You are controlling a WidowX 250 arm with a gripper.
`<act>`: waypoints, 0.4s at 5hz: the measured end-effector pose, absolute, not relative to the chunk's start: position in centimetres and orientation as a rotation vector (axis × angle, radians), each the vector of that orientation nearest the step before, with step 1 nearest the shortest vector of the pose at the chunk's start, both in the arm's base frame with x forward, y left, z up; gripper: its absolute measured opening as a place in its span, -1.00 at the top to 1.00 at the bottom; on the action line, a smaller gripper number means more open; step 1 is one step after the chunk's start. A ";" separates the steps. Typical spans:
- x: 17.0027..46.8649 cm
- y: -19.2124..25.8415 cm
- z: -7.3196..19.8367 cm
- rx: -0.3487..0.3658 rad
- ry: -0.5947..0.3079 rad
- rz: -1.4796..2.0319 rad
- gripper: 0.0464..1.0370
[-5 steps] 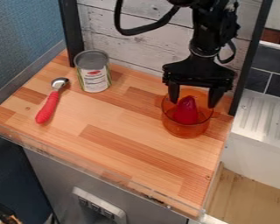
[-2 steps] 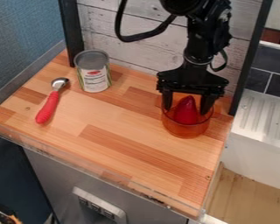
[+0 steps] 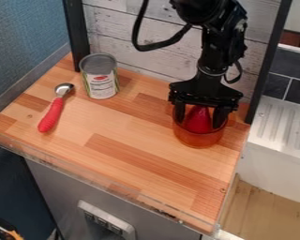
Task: Remove the pink corn from the tin and put it on the right side of the table
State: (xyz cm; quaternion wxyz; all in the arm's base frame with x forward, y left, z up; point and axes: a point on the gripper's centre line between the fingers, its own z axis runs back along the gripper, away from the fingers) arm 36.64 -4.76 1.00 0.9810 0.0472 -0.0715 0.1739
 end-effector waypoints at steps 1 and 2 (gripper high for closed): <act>36.8 -4.4 1.0 0.127 -0.168 0.400 -0.28; 37.1 -5.0 1.2 0.120 -0.187 0.394 -0.16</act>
